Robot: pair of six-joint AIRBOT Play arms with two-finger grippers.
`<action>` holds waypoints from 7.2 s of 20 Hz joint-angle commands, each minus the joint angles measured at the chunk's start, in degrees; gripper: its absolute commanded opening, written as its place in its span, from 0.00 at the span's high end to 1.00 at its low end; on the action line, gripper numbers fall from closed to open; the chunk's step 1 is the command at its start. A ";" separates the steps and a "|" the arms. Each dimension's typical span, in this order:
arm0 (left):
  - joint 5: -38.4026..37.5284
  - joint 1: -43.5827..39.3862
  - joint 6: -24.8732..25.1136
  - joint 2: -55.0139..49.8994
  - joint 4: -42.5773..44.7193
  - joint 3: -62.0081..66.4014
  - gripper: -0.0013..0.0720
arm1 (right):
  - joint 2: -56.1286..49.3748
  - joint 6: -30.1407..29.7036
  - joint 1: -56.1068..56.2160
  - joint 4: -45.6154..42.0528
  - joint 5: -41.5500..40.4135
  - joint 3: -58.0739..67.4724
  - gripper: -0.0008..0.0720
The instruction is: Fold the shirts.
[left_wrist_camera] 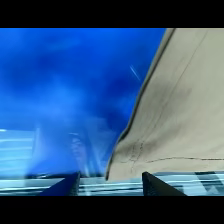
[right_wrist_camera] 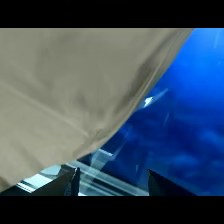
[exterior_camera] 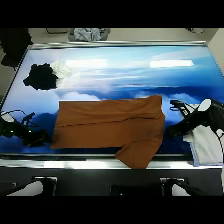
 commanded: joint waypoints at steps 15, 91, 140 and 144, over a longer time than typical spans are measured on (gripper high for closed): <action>6.91 0.26 3.30 1.38 -7.91 -7.17 0.94 | 12.87 -3.52 -0.13 16.26 -12.66 -28.26 0.21; 13.03 -35.85 -0.96 -17.73 -23.17 38.51 0.93 | -18.95 0.00 3.69 27.91 -4.00 28.11 0.93; 19.63 -21.05 -1.27 3.10 -22.34 39.34 0.94 | -18.56 19.34 15.52 6.95 -6.12 24.76 0.07; 19.54 -21.05 -1.31 3.10 -22.36 39.34 0.94 | -19.76 15.89 17.46 23.69 -19.43 12.13 0.07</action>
